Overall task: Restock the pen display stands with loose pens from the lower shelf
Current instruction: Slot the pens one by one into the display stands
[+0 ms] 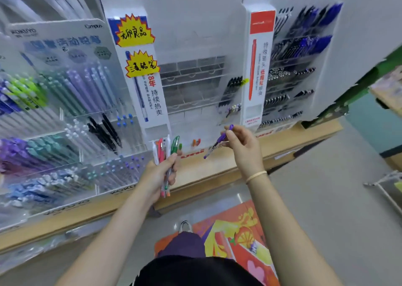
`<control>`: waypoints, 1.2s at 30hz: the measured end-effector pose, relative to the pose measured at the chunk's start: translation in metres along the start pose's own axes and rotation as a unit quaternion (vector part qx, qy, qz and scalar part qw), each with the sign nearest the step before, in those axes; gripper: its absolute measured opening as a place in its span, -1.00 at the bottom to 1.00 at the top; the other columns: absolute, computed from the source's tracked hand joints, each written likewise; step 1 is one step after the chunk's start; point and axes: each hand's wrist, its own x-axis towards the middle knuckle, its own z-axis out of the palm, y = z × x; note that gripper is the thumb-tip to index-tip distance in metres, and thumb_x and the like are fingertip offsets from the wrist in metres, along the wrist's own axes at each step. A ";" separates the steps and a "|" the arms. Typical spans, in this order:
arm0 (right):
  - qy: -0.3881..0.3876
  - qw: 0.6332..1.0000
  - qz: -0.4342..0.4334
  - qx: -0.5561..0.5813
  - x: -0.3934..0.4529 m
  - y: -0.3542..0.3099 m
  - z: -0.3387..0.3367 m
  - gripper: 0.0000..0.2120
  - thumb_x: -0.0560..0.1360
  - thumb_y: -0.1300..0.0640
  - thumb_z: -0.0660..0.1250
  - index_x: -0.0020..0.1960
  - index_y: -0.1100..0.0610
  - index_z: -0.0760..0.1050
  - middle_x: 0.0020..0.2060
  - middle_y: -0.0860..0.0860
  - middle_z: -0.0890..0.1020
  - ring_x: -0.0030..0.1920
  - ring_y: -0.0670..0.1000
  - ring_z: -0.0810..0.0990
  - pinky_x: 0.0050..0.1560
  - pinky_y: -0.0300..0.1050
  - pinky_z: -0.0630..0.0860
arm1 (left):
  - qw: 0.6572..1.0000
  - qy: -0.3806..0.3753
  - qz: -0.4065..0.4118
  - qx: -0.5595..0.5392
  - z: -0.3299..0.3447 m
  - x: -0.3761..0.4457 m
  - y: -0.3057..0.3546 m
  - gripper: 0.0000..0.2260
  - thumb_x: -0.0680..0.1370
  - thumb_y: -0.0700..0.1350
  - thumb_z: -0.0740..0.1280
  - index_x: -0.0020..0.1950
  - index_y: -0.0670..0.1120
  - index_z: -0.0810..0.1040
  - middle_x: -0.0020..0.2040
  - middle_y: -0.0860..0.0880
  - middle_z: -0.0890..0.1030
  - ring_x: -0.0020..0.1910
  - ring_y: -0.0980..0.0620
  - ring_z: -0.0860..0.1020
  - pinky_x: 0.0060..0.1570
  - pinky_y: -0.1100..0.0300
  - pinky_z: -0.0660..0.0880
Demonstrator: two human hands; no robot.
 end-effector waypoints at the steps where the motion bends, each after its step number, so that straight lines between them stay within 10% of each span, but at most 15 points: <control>1: -0.009 1.000 -0.003 -0.007 0.009 0.000 0.003 -0.86 0.59 0.31 0.30 0.06 0.10 0.54 -0.08 0.12 0.68 -0.02 0.09 0.67 0.03 -0.01 0.62 | 1.000 0.006 -0.007 -0.007 -0.003 0.009 -0.002 -0.82 0.66 -0.15 0.28 0.17 -0.18 0.62 -0.36 -0.03 0.44 -0.55 0.11 0.32 -0.55 0.28 0.26; 12: -0.200 0.971 0.007 -0.127 0.066 0.029 0.056 -0.82 0.54 0.42 0.32 0.06 0.19 0.52 0.01 0.23 0.67 -0.05 -0.15 0.65 0.05 -0.22 0.58 | 0.997 0.019 -0.009 -0.077 -0.019 0.036 -0.016 -0.71 0.58 -0.09 0.32 0.22 -0.24 0.58 -0.37 -0.02 0.39 -0.55 0.11 0.28 -0.55 0.30 0.24; 16: -0.255 0.943 0.010 -0.215 0.083 0.052 0.065 -0.86 0.50 0.34 0.41 0.00 0.15 0.59 -0.05 0.13 0.70 -0.01 0.05 0.68 0.10 0.10 0.61 | 0.996 0.024 -0.002 -0.087 -0.015 0.037 -0.020 -0.63 0.49 -0.03 0.38 0.23 -0.19 0.61 -0.36 -0.02 0.44 -0.54 0.10 0.31 -0.53 0.31 0.28; 23: -0.310 0.918 0.015 -0.248 0.093 0.070 0.067 -0.96 0.50 0.24 0.44 -0.06 0.18 0.66 -0.14 -0.02 0.70 -0.08 -0.10 0.64 0.03 -0.15 0.52 | 0.992 0.064 0.027 -0.106 -0.007 0.040 -0.029 -0.65 0.49 -0.04 0.38 0.21 -0.19 0.61 -0.36 -0.05 0.49 -0.54 0.10 0.37 -0.52 0.28 0.33; 30: -0.312 0.927 -0.002 -0.206 0.099 0.063 0.062 -0.82 0.51 0.26 0.42 -0.15 -0.01 0.66 -0.21 -0.10 0.71 -0.19 0.08 0.67 0.05 0.05 0.60 | 0.990 0.079 0.036 -0.110 -0.009 0.039 -0.034 -0.66 0.48 0.01 0.42 0.19 -0.11 0.66 -0.34 -0.05 0.51 -0.51 0.05 0.39 -0.49 0.25 0.34; 36: -0.342 0.895 -0.024 -0.284 0.096 0.070 0.068 -0.91 0.50 0.20 0.45 -0.12 0.03 0.66 -0.21 -0.14 0.68 -0.15 -0.21 0.61 -0.02 -0.31 0.49 | 0.988 0.087 0.041 -0.124 -0.010 0.036 -0.033 -0.74 0.46 0.00 0.42 0.10 -0.06 0.70 -0.35 -0.05 0.52 -0.52 0.07 0.40 -0.51 0.28 0.35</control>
